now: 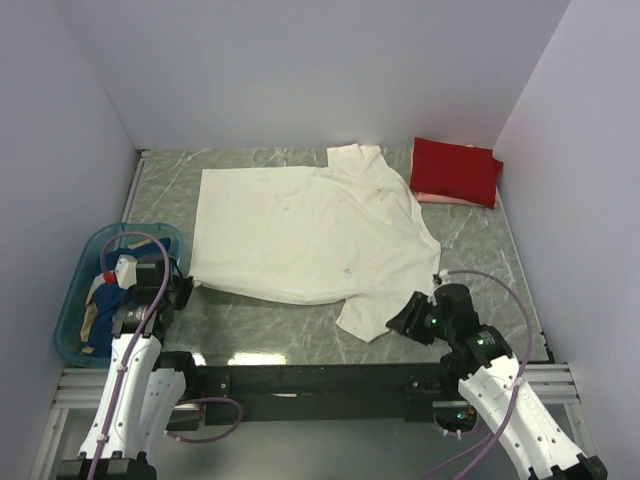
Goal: Fold and stack the t-shirts
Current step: Fold the tshirt
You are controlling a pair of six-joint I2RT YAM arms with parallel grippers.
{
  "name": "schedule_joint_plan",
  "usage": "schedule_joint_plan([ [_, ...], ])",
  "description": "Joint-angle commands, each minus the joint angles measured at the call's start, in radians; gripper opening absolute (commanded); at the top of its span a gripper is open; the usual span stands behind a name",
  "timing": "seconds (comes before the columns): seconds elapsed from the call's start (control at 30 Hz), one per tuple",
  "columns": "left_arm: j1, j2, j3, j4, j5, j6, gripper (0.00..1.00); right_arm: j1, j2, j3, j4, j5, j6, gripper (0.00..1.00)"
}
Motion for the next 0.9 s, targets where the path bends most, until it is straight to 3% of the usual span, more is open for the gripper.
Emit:
schedule_joint_plan([
  [0.0, 0.003, 0.005, -0.015, 0.051, -0.013, 0.005, 0.01, 0.031, -0.019, -0.061, -0.04, -0.07, 0.036, 0.48],
  [0.3, 0.005, 0.019, -0.003, 0.048, -0.027, 0.025, 0.01, 0.041, -0.081, -0.148, 0.012, -0.073, 0.143, 0.56],
  [0.5, 0.005, 0.01, -0.007, 0.046, -0.027, 0.019, 0.01, 0.041, -0.056, -0.176, 0.113, -0.021, 0.186, 0.53],
  [0.7, 0.005, 0.003, -0.009, 0.036, -0.028, 0.008, 0.01, 0.041, 0.005, -0.179, 0.196, 0.022, 0.183, 0.37],
  [0.8, 0.005, -0.01, -0.01, 0.026, -0.033, -0.004, 0.01, 0.043, 0.008, -0.151, 0.168, 0.062, 0.155, 0.25],
  [0.87, 0.005, -0.013, -0.01, 0.014, -0.037, -0.018, 0.01, 0.041, -0.01, -0.1, 0.124, 0.1, 0.135, 0.12],
])
